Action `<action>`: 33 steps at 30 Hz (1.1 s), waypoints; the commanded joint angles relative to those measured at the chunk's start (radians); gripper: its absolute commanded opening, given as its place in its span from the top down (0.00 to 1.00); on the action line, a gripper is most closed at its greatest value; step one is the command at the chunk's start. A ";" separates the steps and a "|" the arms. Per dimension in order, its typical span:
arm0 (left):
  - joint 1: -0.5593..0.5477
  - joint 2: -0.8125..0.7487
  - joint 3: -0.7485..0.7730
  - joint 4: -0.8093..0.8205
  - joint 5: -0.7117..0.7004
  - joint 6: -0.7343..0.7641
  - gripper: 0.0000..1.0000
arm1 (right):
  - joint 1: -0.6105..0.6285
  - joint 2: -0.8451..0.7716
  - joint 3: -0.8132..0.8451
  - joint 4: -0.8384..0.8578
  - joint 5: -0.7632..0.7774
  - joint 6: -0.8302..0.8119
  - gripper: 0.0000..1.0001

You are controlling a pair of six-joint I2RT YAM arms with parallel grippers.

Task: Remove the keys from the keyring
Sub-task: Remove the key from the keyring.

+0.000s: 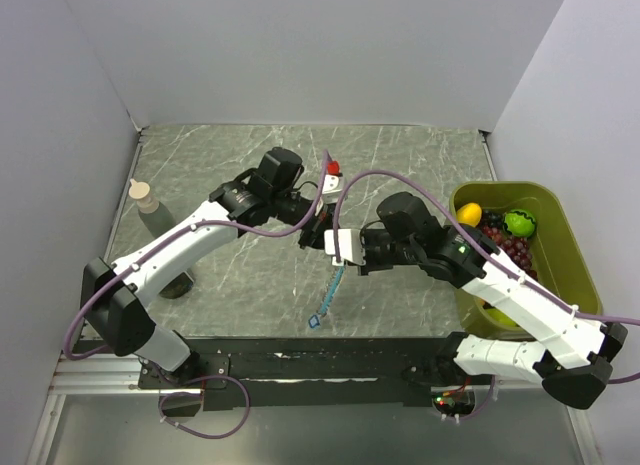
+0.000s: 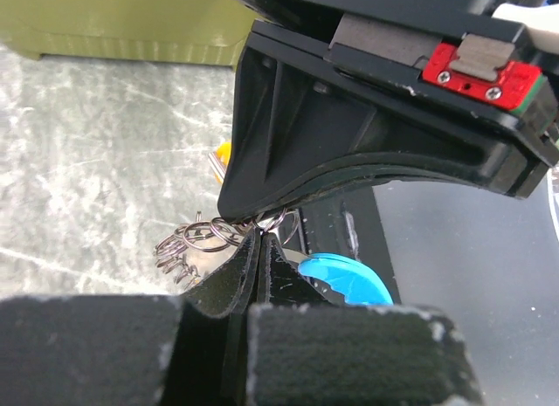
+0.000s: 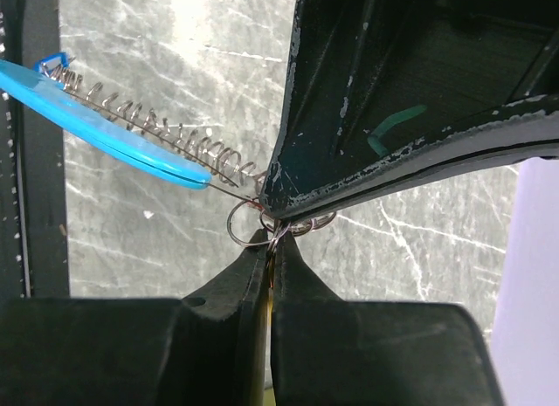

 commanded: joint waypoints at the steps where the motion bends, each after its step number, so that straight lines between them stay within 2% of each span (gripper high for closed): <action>1: -0.036 -0.057 0.091 -0.091 0.041 0.055 0.99 | -0.026 0.007 -0.018 0.128 0.116 -0.014 1.00; 11: -0.037 -0.146 0.116 -0.133 -0.233 0.144 0.99 | -0.024 -0.039 -0.064 0.065 0.052 -0.062 1.00; 19: -0.039 -0.159 0.098 -0.121 -0.263 0.135 0.99 | -0.024 -0.020 -0.084 0.138 0.037 -0.030 0.99; 23: -0.040 -0.162 0.082 -0.116 -0.269 0.137 0.99 | -0.024 -0.040 -0.082 0.118 0.032 -0.042 0.85; 24: -0.040 -0.162 0.082 -0.121 -0.272 0.141 0.99 | -0.024 -0.045 -0.076 0.100 0.020 -0.047 0.77; 27: -0.042 -0.163 0.084 -0.127 -0.271 0.153 0.99 | -0.035 -0.072 -0.038 0.039 -0.052 -0.056 0.63; 29: -0.042 -0.163 0.085 -0.139 -0.269 0.163 0.99 | -0.056 -0.086 0.009 0.002 -0.113 -0.057 0.60; 33: -0.045 -0.163 0.081 -0.144 -0.269 0.170 0.99 | -0.148 -0.106 0.063 -0.023 -0.332 -0.028 0.59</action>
